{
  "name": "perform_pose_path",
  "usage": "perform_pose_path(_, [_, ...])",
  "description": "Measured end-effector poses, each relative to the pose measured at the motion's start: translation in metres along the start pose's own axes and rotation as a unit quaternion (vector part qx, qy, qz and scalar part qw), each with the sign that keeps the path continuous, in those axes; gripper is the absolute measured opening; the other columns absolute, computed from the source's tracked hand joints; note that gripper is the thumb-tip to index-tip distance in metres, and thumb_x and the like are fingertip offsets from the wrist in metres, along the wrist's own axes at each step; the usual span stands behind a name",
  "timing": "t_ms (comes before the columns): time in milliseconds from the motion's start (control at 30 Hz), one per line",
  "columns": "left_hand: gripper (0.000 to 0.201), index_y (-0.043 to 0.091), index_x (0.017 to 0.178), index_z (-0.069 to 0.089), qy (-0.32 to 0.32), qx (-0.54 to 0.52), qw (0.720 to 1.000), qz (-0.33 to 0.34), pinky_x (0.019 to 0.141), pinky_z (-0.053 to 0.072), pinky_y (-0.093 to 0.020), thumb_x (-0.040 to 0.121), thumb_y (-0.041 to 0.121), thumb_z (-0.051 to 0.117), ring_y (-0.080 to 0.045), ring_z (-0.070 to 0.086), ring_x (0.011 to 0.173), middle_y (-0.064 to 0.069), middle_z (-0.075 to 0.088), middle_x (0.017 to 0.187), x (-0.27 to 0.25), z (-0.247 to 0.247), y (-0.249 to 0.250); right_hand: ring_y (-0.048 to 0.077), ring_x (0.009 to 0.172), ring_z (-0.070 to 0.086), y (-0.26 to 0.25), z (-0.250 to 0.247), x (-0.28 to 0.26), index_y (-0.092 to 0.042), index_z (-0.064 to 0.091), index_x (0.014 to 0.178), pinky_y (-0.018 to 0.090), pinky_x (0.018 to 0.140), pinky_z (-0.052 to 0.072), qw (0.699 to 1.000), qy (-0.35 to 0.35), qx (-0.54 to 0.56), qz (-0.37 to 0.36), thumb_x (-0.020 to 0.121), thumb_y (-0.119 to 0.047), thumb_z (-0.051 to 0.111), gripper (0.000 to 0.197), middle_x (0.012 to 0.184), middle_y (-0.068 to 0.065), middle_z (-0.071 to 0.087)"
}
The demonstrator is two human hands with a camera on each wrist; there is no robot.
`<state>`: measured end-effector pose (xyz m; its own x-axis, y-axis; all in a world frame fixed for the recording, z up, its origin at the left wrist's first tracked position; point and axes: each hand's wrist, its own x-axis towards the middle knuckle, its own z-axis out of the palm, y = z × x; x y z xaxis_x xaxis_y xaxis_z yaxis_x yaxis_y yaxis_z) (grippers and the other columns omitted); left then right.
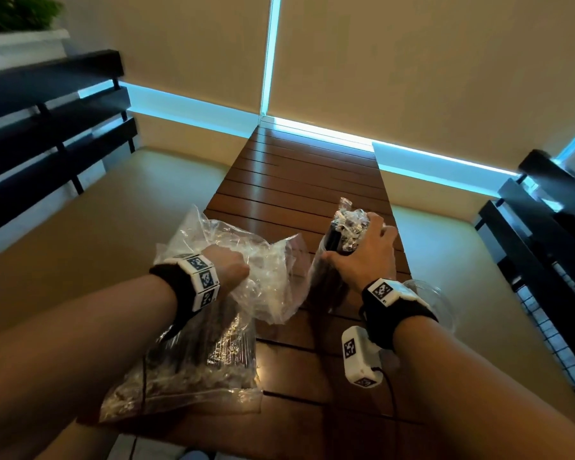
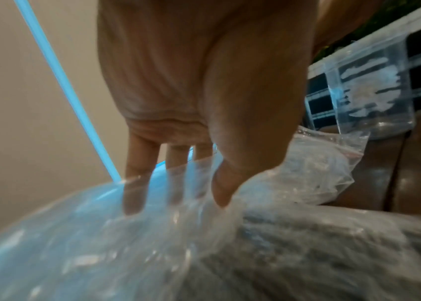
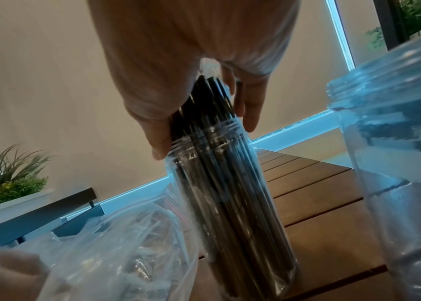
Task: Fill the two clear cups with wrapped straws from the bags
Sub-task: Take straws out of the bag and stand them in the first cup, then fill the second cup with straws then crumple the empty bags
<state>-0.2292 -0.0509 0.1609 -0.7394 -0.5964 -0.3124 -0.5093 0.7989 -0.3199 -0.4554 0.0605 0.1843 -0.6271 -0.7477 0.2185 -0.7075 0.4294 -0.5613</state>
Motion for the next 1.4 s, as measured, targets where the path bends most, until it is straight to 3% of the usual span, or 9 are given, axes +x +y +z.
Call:
perform_pose_path(267, [0.018, 0.007, 0.108, 0.058, 0.17, -0.042, 0.985, 0.007, 0.065, 0.053, -0.033, 0.096, 0.002, 0.046, -0.023, 0.063, 0.077, -0.006, 0.061, 0.092, 0.036, -0.016, -0.011, 0.036, 0.123, 0.045, 0.002, 0.0, 0.004, -0.026, 0.023, 0.137, 0.047, 0.094, 0.05, 0.999, 0.021, -0.008, 0.024, 0.062, -0.043, 0.085, 0.099, 0.136, 0.009, 0.03])
perform_pose_path(467, [0.058, 0.015, 0.142, 0.041, -0.008, -0.165, 0.986, 0.04, 0.1, 0.049, -0.04, 0.087, 0.006, 0.055, -0.026, 0.054, 0.122, -0.009, 0.051, 0.139, 0.048, 0.021, -0.003, 0.04, 0.136, 0.032, -0.003, -0.005, 0.003, -0.029, 0.014, 0.148, 0.053, 0.108, 0.037, 0.998, 0.039, -0.035, 0.038, 0.063, -0.056, 0.083, 0.112, 0.151, 0.012, 0.017])
perform_pose_path(633, [0.056, 0.02, 0.141, 0.047, 0.215, -0.274, 0.936, -0.051, 0.103, 0.045, -0.046, 0.088, 0.037, 0.058, -0.024, 0.052, 0.123, -0.004, 0.048, 0.141, 0.004, 0.002, -0.034, 0.03, 0.126, 0.041, -0.052, -0.002, -0.017, -0.025, 0.045, 0.133, 0.049, 0.104, 0.036, 0.969, 0.144, -0.097, -0.178, 0.077, -0.061, 0.063, 0.069, 0.139, 0.007, 0.041])
perform_pose_path(800, [0.018, 0.009, 0.087, 0.061, 0.133, -0.326, 0.88, -0.32, 0.073, 0.053, -0.038, 0.084, 0.027, 0.061, -0.034, 0.062, 0.084, -0.016, 0.066, 0.102, -0.053, 0.017, -0.071, 0.022, 0.1, 0.058, -0.084, 0.05, -0.058, -0.02, 0.06, 0.108, 0.038, 0.082, 0.051, 0.924, -0.212, -0.07, -0.31, 0.089, -0.032, 0.058, 0.022, 0.11, -0.001, 0.058])
perform_pose_path(900, [0.051, 0.003, 0.115, 0.064, -0.077, -0.398, 0.852, -0.33, 0.082, 0.046, -0.03, 0.096, 0.048, 0.053, -0.032, 0.061, 0.104, -0.02, 0.063, 0.123, -0.079, 0.058, -0.073, 0.026, 0.108, 0.058, -0.089, 0.083, -0.089, -0.019, 0.058, 0.122, 0.037, 0.091, 0.05, 0.881, -0.367, -0.121, -0.273, 0.089, -0.032, 0.061, 0.036, 0.12, 0.005, 0.057])
perform_pose_path(967, [0.08, 0.001, 0.114, 0.065, -0.167, -0.533, 0.774, -0.299, 0.083, 0.046, -0.031, 0.074, 0.071, 0.068, -0.036, 0.063, 0.104, -0.019, 0.066, 0.117, -0.085, 0.089, -0.066, 0.027, 0.108, 0.057, -0.088, 0.097, -0.106, -0.021, 0.055, 0.124, 0.039, 0.092, 0.05, 0.85, -0.439, -0.152, -0.249, 0.085, -0.037, 0.066, 0.043, 0.126, 0.007, 0.053])
perform_pose_path(1033, [0.089, 0.002, 0.103, 0.068, -0.18, -0.584, 0.735, -0.294, 0.083, 0.05, -0.035, 0.051, 0.074, 0.082, -0.041, 0.066, 0.102, -0.019, 0.071, 0.106, -0.082, 0.117, -0.064, 0.029, 0.116, 0.052, -0.086, 0.104, -0.116, -0.022, 0.046, 0.134, 0.041, 0.097, 0.049, 0.832, -0.469, -0.172, -0.24, 0.08, -0.043, 0.071, 0.063, 0.135, 0.007, 0.043])
perform_pose_path(1167, [0.052, 0.01, 0.102, 0.066, -0.137, -0.667, 0.661, -0.315, 0.081, 0.051, -0.032, 0.072, 0.05, 0.081, -0.022, 0.064, 0.085, -0.005, 0.066, 0.094, -0.098, 0.093, -0.053, 0.029, 0.118, 0.055, -0.092, 0.101, -0.123, -0.025, 0.032, 0.144, 0.045, 0.097, 0.05, 0.829, -0.49, -0.157, -0.22, 0.074, -0.055, 0.074, 0.087, 0.137, 0.007, 0.048])
perform_pose_path(1400, [0.015, 0.0, 0.104, 0.055, -0.076, -0.612, 0.711, -0.337, 0.045, 0.039, -0.022, 0.097, 0.013, 0.055, -0.017, 0.043, 0.05, -0.01, 0.045, 0.069, -0.148, 0.008, -0.081, 0.029, 0.131, 0.041, -0.124, 0.069, -0.132, -0.032, 0.011, 0.15, 0.043, 0.105, 0.041, 0.834, -0.467, -0.066, -0.288, 0.062, -0.064, 0.08, 0.117, 0.147, 0.005, 0.03])
